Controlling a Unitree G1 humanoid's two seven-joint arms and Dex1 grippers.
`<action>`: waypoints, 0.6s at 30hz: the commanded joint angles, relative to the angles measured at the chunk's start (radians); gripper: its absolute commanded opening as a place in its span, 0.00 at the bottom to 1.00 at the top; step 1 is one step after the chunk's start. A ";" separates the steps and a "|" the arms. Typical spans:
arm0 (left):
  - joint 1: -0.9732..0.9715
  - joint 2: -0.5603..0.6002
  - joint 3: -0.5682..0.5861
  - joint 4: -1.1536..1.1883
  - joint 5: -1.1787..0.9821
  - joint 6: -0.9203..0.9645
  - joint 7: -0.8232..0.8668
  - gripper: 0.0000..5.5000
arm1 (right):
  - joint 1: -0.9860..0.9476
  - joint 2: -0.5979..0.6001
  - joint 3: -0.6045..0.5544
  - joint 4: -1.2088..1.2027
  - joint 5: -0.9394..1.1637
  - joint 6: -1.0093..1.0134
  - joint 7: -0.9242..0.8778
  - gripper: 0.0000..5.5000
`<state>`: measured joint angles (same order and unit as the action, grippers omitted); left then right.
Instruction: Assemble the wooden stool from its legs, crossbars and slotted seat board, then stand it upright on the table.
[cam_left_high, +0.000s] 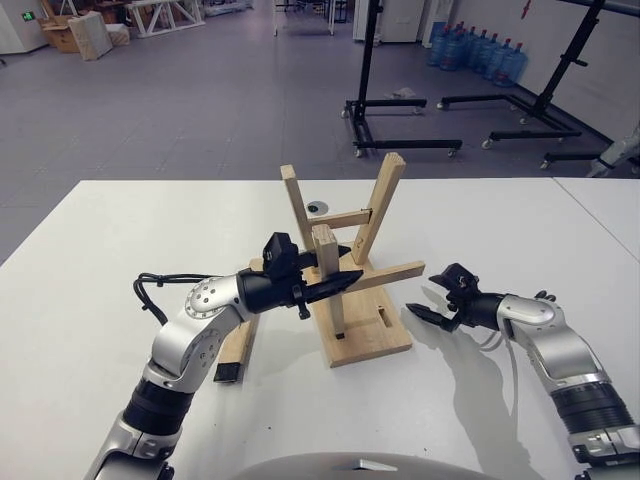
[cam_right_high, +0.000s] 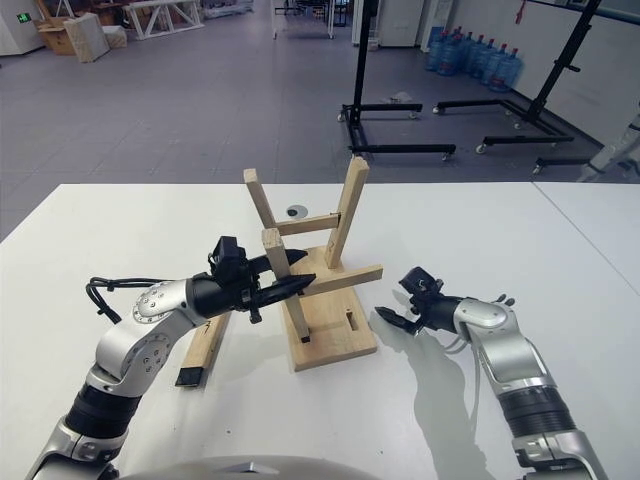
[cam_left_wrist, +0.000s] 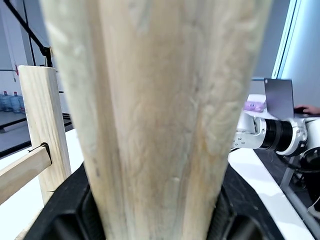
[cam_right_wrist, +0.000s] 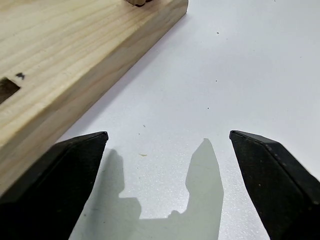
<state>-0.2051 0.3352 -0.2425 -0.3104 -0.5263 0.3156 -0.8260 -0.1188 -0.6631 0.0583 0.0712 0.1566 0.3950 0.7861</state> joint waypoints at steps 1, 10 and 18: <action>0.030 0.051 -0.048 0.018 0.111 -0.036 -0.012 0.37 | 0.004 0.008 0.005 -0.013 -0.008 0.019 -0.008 0.82; 0.073 0.098 -0.157 0.083 0.273 -0.149 -0.037 0.37 | 0.029 0.043 0.022 -0.044 -0.001 0.040 -0.027 0.82; 0.075 0.102 -0.190 0.115 0.295 -0.185 -0.030 0.37 | 0.043 0.063 0.025 -0.055 0.006 0.053 -0.038 0.82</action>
<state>-0.1727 0.3900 -0.3792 -0.2694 -0.3224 0.0708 -0.8400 -0.0776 -0.6156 0.0729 0.0298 0.1571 0.4360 0.7423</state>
